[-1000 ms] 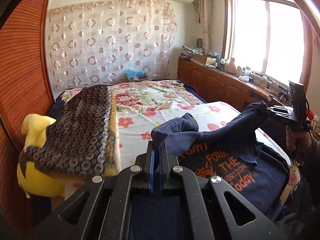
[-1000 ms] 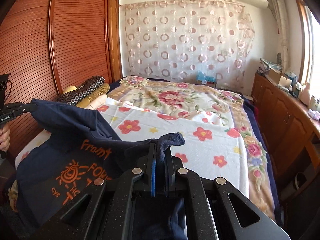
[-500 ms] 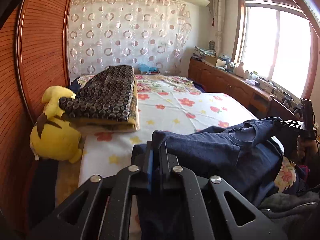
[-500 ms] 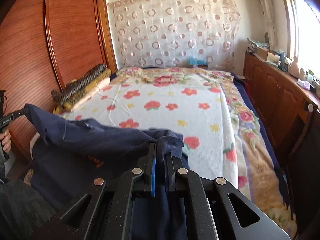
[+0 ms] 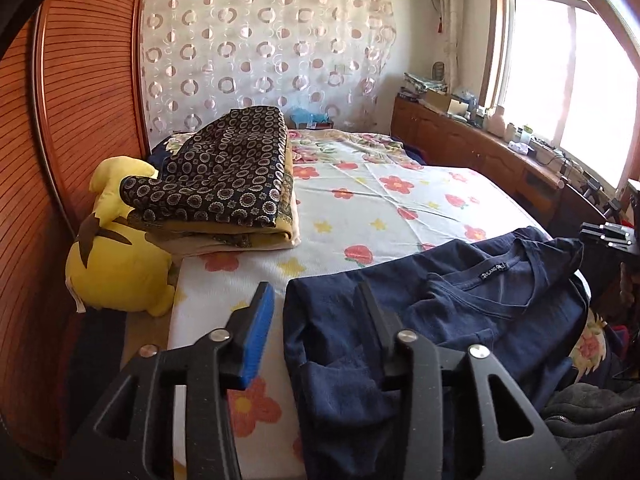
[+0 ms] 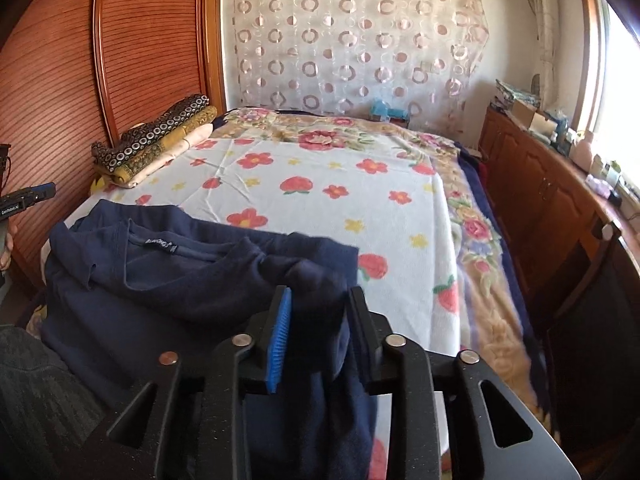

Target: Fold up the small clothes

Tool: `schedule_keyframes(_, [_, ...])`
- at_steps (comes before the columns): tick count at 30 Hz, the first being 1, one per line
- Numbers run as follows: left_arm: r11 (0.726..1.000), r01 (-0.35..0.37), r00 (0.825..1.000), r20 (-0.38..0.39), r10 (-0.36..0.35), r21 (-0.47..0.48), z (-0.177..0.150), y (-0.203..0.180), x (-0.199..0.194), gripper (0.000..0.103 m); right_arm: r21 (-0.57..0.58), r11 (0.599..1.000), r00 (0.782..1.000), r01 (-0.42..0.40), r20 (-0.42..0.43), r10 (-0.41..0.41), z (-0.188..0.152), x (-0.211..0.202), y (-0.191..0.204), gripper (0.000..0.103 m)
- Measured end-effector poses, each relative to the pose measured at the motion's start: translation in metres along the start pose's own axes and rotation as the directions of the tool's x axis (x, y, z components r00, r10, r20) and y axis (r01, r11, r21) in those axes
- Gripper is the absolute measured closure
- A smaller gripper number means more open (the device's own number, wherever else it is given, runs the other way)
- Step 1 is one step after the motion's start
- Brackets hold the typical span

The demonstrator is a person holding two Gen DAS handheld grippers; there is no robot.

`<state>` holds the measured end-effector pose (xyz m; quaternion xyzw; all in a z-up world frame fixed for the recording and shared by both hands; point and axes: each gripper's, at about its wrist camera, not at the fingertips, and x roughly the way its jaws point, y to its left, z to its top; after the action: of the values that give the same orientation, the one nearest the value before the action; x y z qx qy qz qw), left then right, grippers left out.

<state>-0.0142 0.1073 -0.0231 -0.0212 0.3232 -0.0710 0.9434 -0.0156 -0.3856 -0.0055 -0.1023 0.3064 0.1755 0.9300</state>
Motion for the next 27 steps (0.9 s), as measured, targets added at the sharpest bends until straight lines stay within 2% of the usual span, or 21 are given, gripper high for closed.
schedule_keyframes(1, [1.0,0.009,1.0,0.002,-0.009,-0.002,0.001,-0.001,0.001,0.034,-0.013,1.0,1.0,0.011,0.012,-0.011,0.001,0.0,0.001,0.071])
schedule_keyframes(2, [1.0,0.014,1.0,0.002,-0.014,-0.004,0.001,-0.001,0.002,0.027,-0.019,1.0,0.999,0.017,0.028,-0.016,0.003,-0.004,0.001,0.069])
schedule_keyframes(7, [1.0,-0.003,1.0,0.001,0.003,0.001,0.009,-0.003,0.01,0.026,-0.02,0.999,0.998,0.026,0.05,-0.025,0.012,-0.001,-0.005,0.064])
schedule_keyframes(10, [1.0,-0.003,1.0,-0.013,0.004,0.008,0.016,-0.003,0.022,0.026,0.002,1.0,1.0,0.007,0.017,-0.007,0.014,0.022,-0.016,0.063])
schedule_keyframes(12, [1.0,-0.015,1.0,-0.023,0.015,0.025,0.022,-0.003,0.033,0.026,0.019,0.999,0.999,-0.033,-0.016,0.033,0.015,0.044,-0.022,0.064])
schedule_keyframes(15, [0.999,-0.021,0.999,-0.039,0.022,0.038,0.029,-0.003,0.049,0.026,0.047,0.999,0.997,-0.026,-0.069,0.029,0.021,0.071,-0.031,0.064])
schedule_keyframes(20, [0.997,-0.045,0.992,-0.112,0.051,0.055,0.035,0.0,0.09,0.026,0.08,0.993,0.988,-0.084,-0.122,0.093,0.033,0.095,-0.036,0.064])
schedule_keyframes(27, [0.997,-0.048,0.977,-0.206,0.059,0.059,0.021,-0.001,0.123,0.026,0.062,0.995,0.978,-0.079,-0.187,0.089,0.035,0.116,-0.037,0.064])
